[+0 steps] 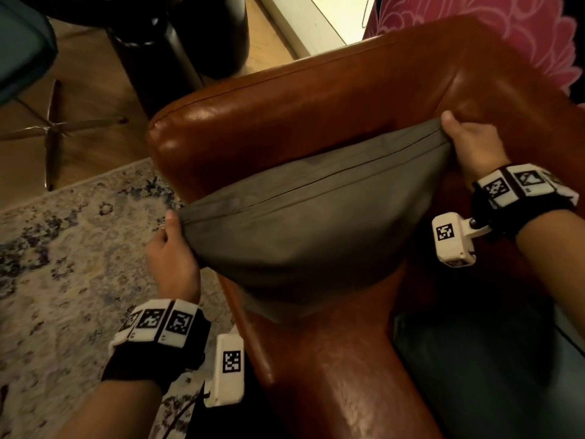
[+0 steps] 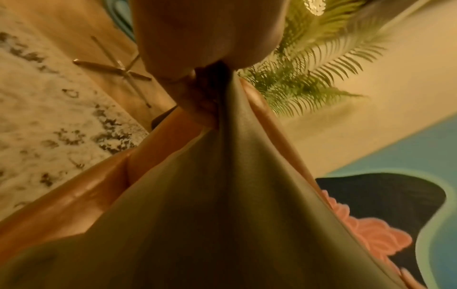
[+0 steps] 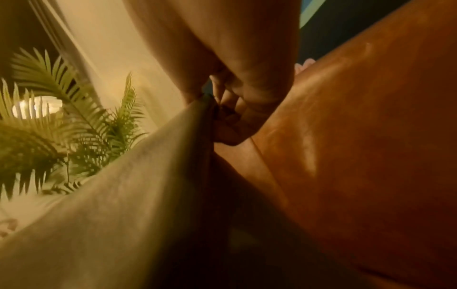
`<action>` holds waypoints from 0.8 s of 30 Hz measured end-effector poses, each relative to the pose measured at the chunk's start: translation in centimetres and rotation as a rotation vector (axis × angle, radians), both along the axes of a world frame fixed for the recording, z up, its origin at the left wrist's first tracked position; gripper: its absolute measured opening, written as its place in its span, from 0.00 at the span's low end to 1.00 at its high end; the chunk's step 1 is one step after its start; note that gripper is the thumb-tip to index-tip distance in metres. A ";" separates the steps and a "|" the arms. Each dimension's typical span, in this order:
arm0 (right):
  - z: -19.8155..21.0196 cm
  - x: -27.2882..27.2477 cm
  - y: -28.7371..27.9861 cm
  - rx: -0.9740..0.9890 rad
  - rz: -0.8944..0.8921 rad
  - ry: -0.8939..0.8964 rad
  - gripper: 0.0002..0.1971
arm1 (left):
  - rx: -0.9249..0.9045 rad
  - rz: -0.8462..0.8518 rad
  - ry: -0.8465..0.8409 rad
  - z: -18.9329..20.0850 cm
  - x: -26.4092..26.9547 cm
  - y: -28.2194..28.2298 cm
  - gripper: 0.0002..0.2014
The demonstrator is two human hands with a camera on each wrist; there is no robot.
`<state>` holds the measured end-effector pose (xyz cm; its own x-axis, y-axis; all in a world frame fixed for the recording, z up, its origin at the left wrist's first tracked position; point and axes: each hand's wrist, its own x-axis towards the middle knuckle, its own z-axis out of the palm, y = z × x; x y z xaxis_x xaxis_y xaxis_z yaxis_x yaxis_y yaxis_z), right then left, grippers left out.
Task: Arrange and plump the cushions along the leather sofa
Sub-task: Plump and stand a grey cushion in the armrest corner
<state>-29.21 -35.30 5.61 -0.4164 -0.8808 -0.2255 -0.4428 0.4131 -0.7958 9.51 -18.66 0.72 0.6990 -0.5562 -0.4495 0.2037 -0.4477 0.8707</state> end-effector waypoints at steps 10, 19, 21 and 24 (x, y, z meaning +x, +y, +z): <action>-0.8 0.2 0.2 0.043 -0.049 0.042 0.49 | 0.106 0.018 0.090 -2.5 -1.6 0.9 0.27; -1.1 -0.4 0.5 0.195 -0.059 0.068 0.33 | 0.172 -0.077 0.127 -1.3 -1.6 0.8 0.44; -0.2 -0.6 0.6 0.220 -0.111 -0.052 0.41 | 0.141 -0.071 0.170 -0.4 -1.7 0.9 0.44; -0.2 -1.0 0.9 0.232 -0.068 0.032 0.33 | 0.153 -0.100 0.073 -4.2 -0.6 1.5 0.59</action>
<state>-30.25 -34.43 5.40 -0.4836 -0.7764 -0.4041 -0.4312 0.6131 -0.6620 8.91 -17.16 -3.49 0.6059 -0.5429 -0.5815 0.2115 -0.5947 0.7756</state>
